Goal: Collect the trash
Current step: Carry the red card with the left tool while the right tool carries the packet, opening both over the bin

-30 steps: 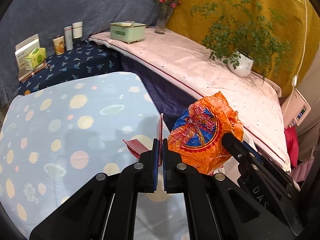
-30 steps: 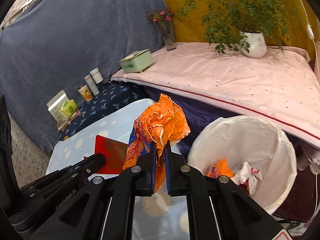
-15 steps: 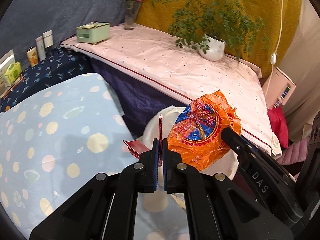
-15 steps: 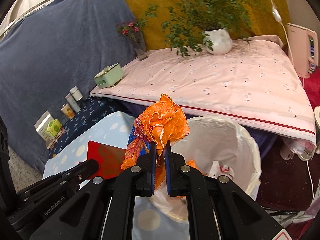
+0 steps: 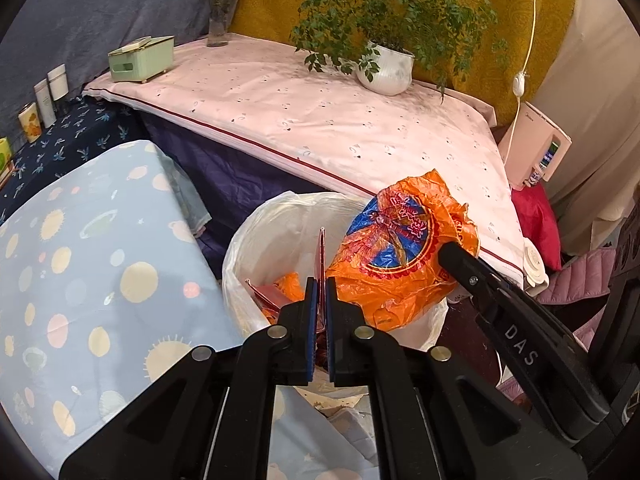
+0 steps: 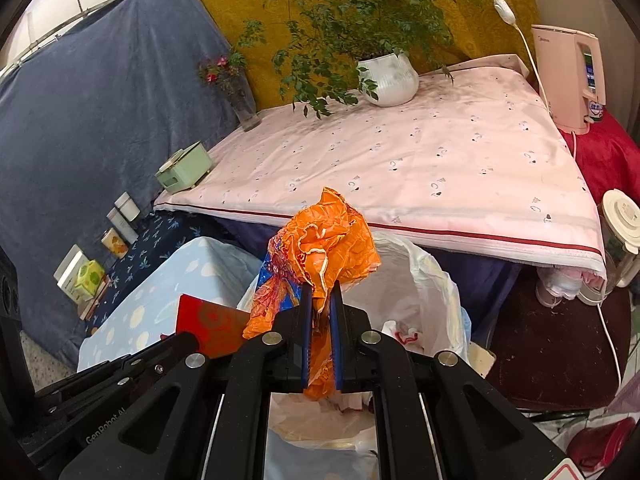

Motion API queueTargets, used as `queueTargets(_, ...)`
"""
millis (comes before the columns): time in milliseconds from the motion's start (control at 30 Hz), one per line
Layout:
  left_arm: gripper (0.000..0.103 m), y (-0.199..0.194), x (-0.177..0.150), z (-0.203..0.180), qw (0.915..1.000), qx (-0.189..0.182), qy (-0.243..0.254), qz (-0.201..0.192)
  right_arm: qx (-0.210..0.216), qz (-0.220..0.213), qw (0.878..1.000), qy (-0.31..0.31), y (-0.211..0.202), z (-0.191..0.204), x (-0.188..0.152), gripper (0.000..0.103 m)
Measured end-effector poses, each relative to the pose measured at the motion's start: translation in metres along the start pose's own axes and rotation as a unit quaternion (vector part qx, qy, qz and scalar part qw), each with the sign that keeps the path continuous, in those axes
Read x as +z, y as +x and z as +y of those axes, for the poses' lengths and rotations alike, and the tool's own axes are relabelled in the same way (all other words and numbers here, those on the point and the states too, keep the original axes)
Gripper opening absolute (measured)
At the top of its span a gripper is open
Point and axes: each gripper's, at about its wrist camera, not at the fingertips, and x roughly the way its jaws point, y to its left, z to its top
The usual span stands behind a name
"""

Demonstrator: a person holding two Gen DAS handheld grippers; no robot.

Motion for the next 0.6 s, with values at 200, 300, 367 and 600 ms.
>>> queueTargets(200, 0.034, 0.004, -0.001, 0.002, 1.0000, 0.000, -0.005, 0.001, -0.002, 0.005, 1.000, 0.001, 0.005, -0.003, 0.001, 0.008)
queueTargets(300, 0.054, 0.002, -0.001, 0.009, 0.9997, 0.010, -0.017, -0.011, -0.001, 0.011, 1.000, -0.005, 0.009, -0.001, 0.001, 0.009)
queueTargets(367, 0.054, 0.004, -0.001, 0.014, 0.9997, 0.016, -0.019, -0.008, -0.002, 0.013, 1.000, -0.008, 0.012, 0.001, 0.001, 0.012)
queueTargets(600, 0.062, 0.004, -0.005, 0.033, 0.9986, 0.037, -0.036, -0.010, -0.006, 0.017, 1.000, -0.019, 0.020, 0.010, -0.001, 0.027)
